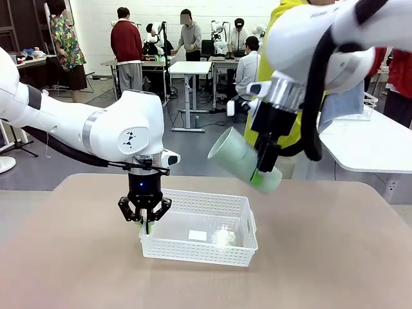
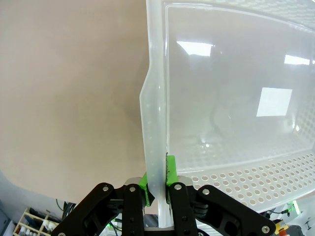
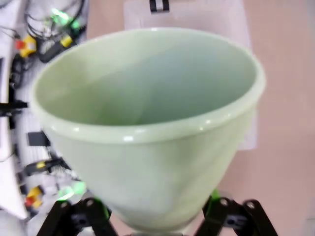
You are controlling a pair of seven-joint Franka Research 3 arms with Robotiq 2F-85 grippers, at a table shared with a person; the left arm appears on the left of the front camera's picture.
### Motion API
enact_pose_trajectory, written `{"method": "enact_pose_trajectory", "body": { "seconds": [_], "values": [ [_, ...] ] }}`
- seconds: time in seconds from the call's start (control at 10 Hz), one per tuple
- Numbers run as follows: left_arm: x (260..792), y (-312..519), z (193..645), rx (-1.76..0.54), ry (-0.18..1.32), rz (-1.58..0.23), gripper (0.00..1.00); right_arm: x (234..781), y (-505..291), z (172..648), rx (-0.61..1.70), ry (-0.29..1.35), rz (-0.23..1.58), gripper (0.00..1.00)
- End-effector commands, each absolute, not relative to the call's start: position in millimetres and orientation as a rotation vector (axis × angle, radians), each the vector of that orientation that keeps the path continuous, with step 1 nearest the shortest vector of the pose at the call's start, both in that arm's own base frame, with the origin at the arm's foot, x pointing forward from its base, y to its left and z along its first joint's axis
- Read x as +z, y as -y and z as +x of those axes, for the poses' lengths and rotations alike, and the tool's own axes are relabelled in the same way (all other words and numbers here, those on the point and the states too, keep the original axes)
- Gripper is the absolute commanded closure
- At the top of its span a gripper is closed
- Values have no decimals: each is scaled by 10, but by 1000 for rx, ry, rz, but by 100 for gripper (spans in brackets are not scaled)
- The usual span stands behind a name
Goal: Clean and organize the cups into the basket.
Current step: Pick up the Organizing basket and move it to the center of the table, then pick up the Reusable plastic cup from the right side of the table and place it inside the Organizing basket.
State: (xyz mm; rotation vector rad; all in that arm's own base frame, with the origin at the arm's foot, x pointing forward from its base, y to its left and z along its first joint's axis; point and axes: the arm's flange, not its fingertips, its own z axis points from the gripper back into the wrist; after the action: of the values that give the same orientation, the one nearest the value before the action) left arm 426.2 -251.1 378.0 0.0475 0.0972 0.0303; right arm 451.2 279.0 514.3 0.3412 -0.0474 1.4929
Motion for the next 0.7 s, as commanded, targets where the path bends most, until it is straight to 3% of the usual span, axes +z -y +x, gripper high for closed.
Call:
{"method": "enact_pose_trajectory", "body": {
  "seconds": [0.0, 0.3, 0.6],
  "values": [
    [3785, 2515, 4264, 28, -92, 50, 100, 5034, -3089, 4651, 1499, -56, 270, 19],
    [3785, 2515, 4264, 28, -92, 50, 100, 4614, -3555, 4601, 1564, -153, 137, 19],
    [3785, 2515, 4264, 28, -92, 50, 100, 4474, -3623, 4517, 1596, -130, 75, 19]
  ]
}}
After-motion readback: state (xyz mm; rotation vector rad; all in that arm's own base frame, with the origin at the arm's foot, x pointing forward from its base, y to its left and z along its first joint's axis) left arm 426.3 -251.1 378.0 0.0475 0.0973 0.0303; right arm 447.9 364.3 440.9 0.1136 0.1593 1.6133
